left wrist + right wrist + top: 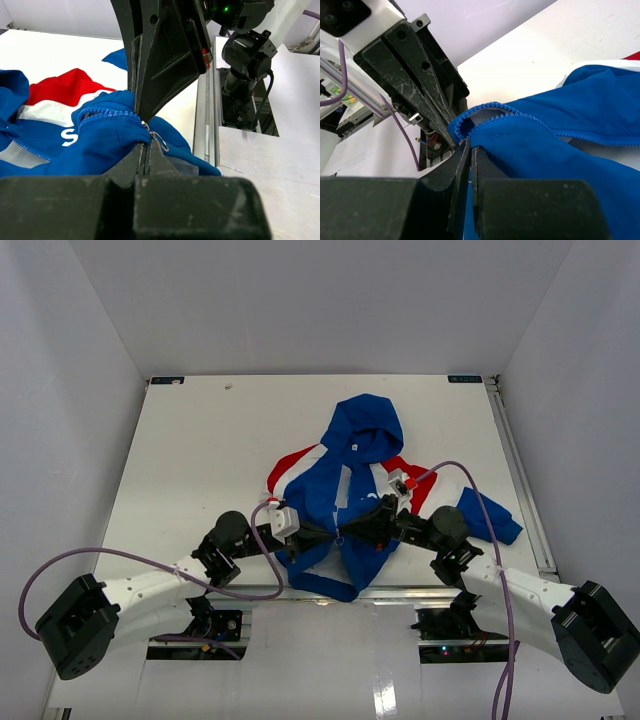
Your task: Zip up the jacket
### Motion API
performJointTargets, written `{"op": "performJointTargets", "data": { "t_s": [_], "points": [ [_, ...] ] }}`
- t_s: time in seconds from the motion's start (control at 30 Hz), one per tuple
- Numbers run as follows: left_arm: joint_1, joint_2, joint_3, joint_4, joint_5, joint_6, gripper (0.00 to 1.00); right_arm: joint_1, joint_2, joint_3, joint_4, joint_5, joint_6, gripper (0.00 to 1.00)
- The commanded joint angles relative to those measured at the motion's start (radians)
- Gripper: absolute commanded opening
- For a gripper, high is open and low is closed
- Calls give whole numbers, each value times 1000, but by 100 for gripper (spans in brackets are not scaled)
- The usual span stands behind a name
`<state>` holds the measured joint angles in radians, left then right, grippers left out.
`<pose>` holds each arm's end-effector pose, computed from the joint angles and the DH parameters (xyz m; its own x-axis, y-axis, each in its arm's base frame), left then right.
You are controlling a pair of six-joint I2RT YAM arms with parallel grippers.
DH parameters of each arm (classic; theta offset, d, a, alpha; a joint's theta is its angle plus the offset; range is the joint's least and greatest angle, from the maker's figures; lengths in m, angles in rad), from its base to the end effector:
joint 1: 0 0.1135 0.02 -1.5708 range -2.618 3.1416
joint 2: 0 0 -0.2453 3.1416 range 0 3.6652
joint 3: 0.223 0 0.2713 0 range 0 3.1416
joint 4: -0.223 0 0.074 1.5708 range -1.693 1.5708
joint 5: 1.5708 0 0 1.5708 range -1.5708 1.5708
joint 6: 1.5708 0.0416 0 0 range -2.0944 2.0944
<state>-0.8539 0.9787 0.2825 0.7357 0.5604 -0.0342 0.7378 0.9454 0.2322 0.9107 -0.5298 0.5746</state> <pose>0.1369 -0.1907 0.1977 -0.0078 -0.0351 -0.9994 0.9878 0.1551 -0.0132 0.1512 0.1659 0.2062 -0.3929 0.2767 -0.8770 -0.8739 0.1844 0.4497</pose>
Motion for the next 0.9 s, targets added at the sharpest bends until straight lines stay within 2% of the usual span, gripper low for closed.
{"op": "performJointTargets", "data": {
  "t_s": [0.0,0.33,0.43,0.5,0.57,0.63,0.7,0.87],
  "points": [
    [-7,28,32,-86,46,9,0,-3,-39,73,75,5,-9,8],
    [-7,44,34,-86,70,6,0,-8,-40,77,72,30,-18,8],
    [-8,41,34,-86,47,-2,0,-9,-39,72,74,25,-18,8],
    [-7,34,35,-85,-22,-26,2,-9,-43,60,77,19,-17,8],
    [-7,24,31,-75,-91,-49,23,-9,-48,45,82,13,-18,8],
    [-7,12,19,-49,-130,-71,39,-8,-51,29,94,11,-16,8],
    [-7,10,13,-14,-137,-99,45,-8,-50,13,112,9,-12,8],
    [-7,2,23,13,-154,-168,49,-9,-29,-3,134,-4,-3,8]
  ]
}}
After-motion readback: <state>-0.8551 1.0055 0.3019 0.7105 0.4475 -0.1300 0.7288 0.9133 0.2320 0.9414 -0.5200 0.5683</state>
